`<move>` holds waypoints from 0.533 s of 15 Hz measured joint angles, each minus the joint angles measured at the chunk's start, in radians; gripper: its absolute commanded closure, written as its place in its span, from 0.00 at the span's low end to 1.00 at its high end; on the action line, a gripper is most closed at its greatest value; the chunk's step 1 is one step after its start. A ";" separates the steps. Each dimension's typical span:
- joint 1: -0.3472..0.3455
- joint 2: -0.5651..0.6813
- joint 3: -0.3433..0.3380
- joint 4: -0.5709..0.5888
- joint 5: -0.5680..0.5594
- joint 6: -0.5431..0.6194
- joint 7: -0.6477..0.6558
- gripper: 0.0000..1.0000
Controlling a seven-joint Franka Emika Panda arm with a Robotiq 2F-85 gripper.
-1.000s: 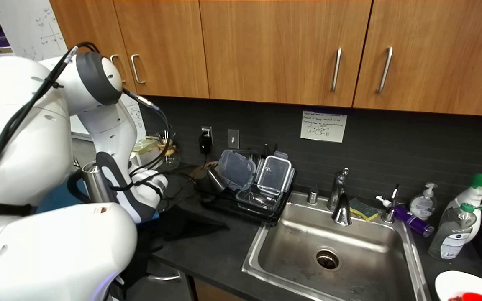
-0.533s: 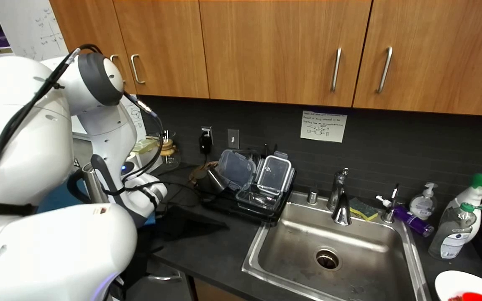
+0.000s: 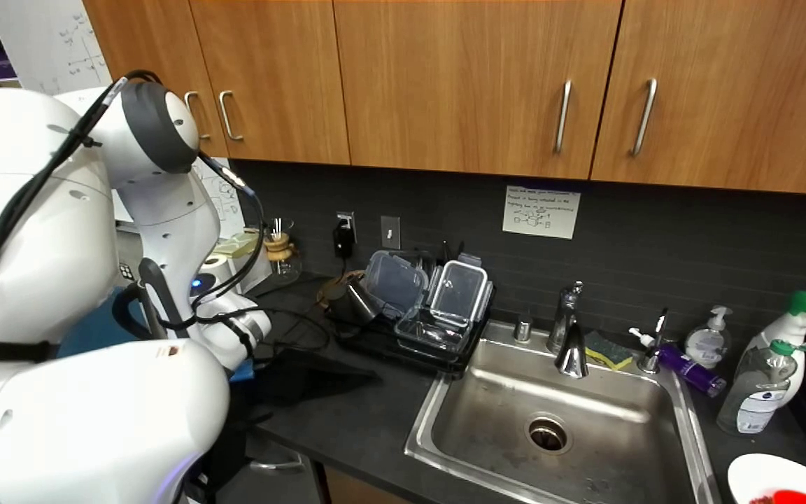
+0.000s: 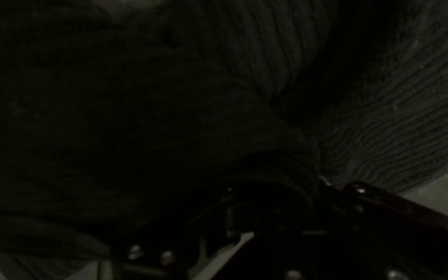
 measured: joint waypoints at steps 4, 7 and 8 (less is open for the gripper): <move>0.025 -0.026 -0.001 0.001 -0.069 -0.085 -0.042 0.98; 0.035 -0.034 -0.003 0.001 -0.091 -0.112 -0.061 0.98; 0.037 -0.034 -0.005 0.001 -0.092 -0.112 -0.064 0.98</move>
